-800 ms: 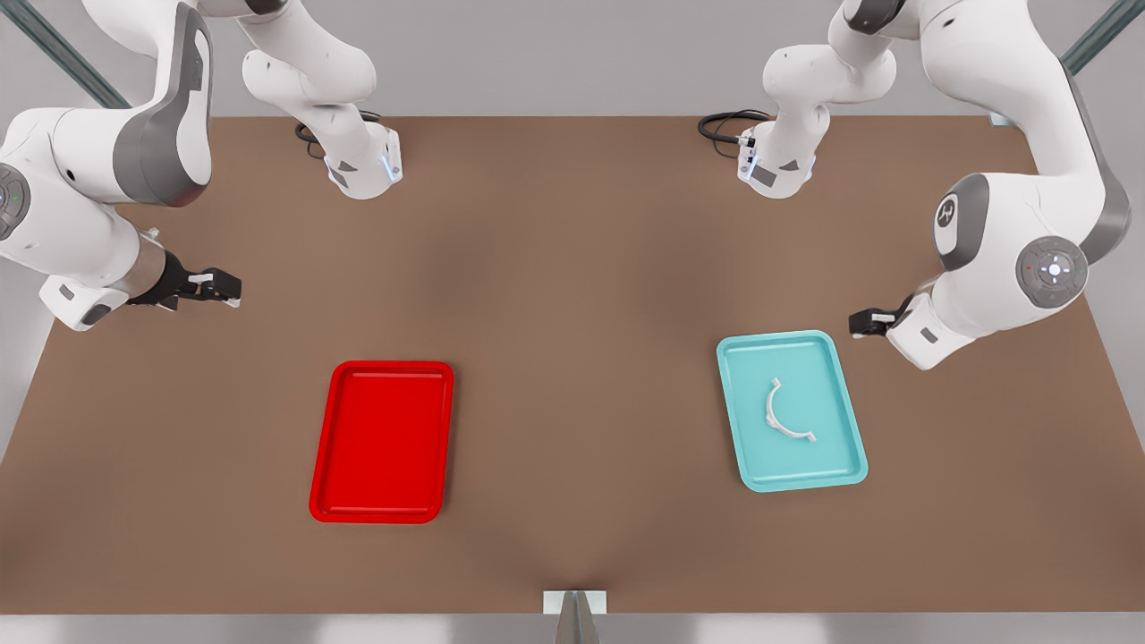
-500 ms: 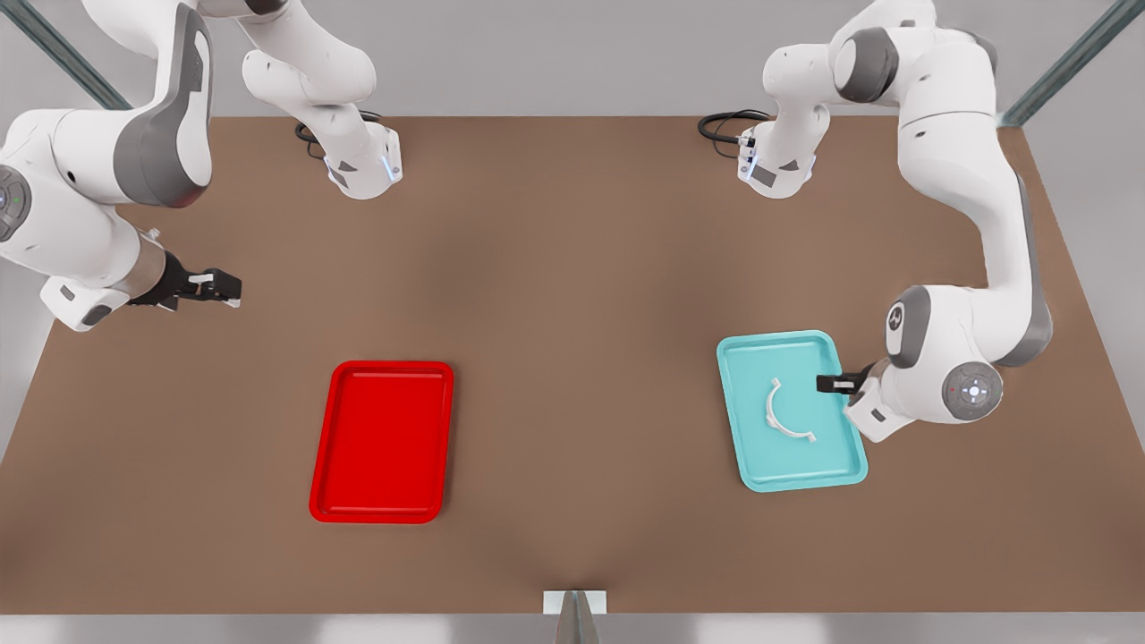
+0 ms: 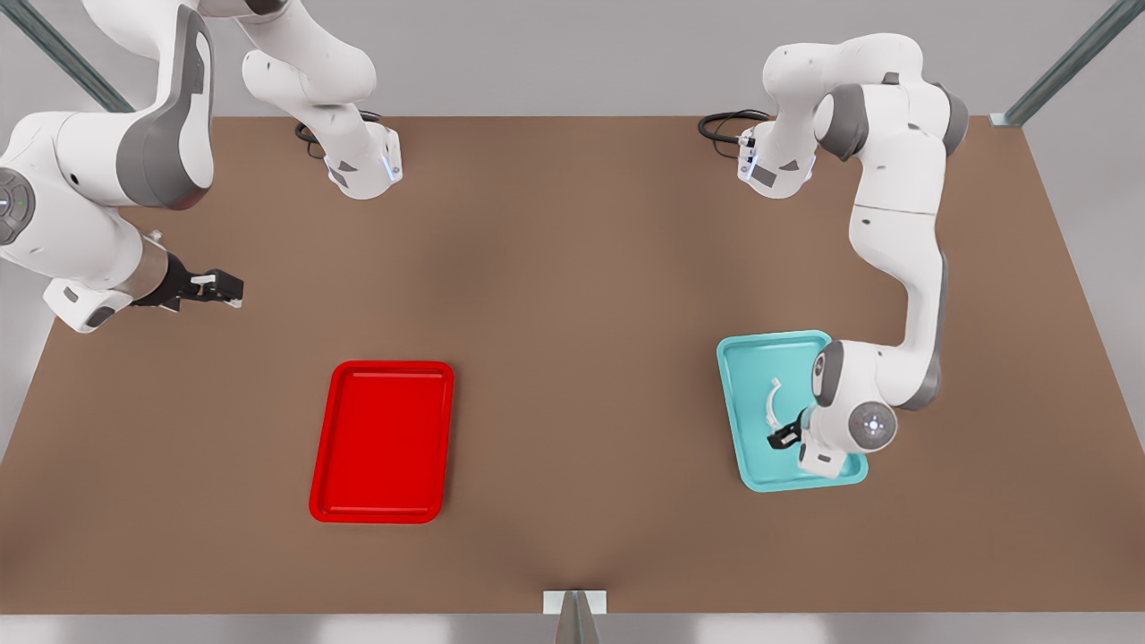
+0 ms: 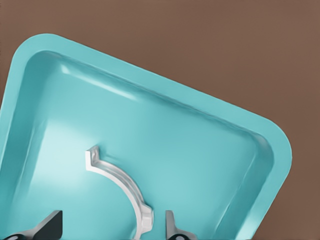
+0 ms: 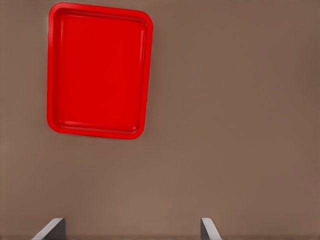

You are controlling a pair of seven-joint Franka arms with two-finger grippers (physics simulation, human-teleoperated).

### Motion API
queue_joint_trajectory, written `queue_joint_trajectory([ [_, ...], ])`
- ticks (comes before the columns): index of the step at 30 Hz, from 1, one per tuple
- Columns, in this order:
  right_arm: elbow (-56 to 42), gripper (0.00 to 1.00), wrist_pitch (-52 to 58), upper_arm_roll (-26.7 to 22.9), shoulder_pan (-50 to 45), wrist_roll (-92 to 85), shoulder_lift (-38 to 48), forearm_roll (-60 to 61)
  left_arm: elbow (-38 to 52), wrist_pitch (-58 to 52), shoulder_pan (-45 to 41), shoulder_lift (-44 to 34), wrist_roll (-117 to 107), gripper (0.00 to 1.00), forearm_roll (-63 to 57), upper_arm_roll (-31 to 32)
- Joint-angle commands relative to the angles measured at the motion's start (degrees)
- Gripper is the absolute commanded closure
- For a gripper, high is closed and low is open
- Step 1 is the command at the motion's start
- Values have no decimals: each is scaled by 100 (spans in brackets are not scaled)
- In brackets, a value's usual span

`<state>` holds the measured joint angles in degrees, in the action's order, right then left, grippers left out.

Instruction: Take the drainage pipe clamp from the left arm, pass it to the right arm, and place it in the plate on the right side

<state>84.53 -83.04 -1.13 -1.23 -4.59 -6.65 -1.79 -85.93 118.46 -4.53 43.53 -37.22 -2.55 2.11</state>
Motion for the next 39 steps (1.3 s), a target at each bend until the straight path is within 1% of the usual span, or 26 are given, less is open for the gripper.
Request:
queue_joint_trajectory([
  [1, 2, 0, -1, -1, 0, -7, 6, 3, -82, 915, 22, -2, -4434, 0, -9, 0],
  [3, 2, 0, -1, -1, 0, -7, 6, 3, -266, 1109, 40, -2, -4452, 0, 0, 0],
  [11, 10, 0, -1, -1, 0, -7, 6, 3, -662, 1118, 137, -99, -4733, 0, 9, -70],
  [22, 19, 0, -10, -1, 0, -7, -3, 3, -750, 1232, 190, -64, -4733, 0, 44, -70],
  [23, 28, 0, -19, -1, 0, -7, -3, 3, -750, 1276, 190, -46, -4733, 2, 44, -70],
  [24, 45, 0, -19, -1, 0, -7, -3, 3, -750, 1285, 190, -46, -4733, 20, 44, -70],
  [25, 46, 0, -19, -1, 0, -7, -3, 3, -750, 1285, 190, -46, -4733, 32, 44, -70],
  [28, 46, 0, -19, -1, 0, -7, 6, 3, -785, 1302, 225, -99, -4707, 38, 53, -70],
  [30, 54, 0, -19, -1, 0, -7, 6, 3, -855, 1540, 233, -99, -4689, 38, 53, -70],
  [34, 54, 0, -19, -1, 0, -7, 6, 3, -864, 1549, 251, -90, -4680, 38, 202, -70],
  [35, 54, 0, -19, -1, 0, -7, 6, 3, -864, 1540, 242, -99, -4706, 46, 211, -70],
  [36, 54, 0, -28, -1, 0, -7, 6, 3, -864, 1540, 242, -99, -4724, 52, 211, -70],
  [38, 89, 0, -63, -1, 0, -7, -3, 3, -864, 1505, 233, -99, -4733, 58, 211, -70],
  [39, 98, 0, -63, -1, 0, -7, -3, 3, -864, 1496, 233, -99, -4733, 59, 211, -70],
])
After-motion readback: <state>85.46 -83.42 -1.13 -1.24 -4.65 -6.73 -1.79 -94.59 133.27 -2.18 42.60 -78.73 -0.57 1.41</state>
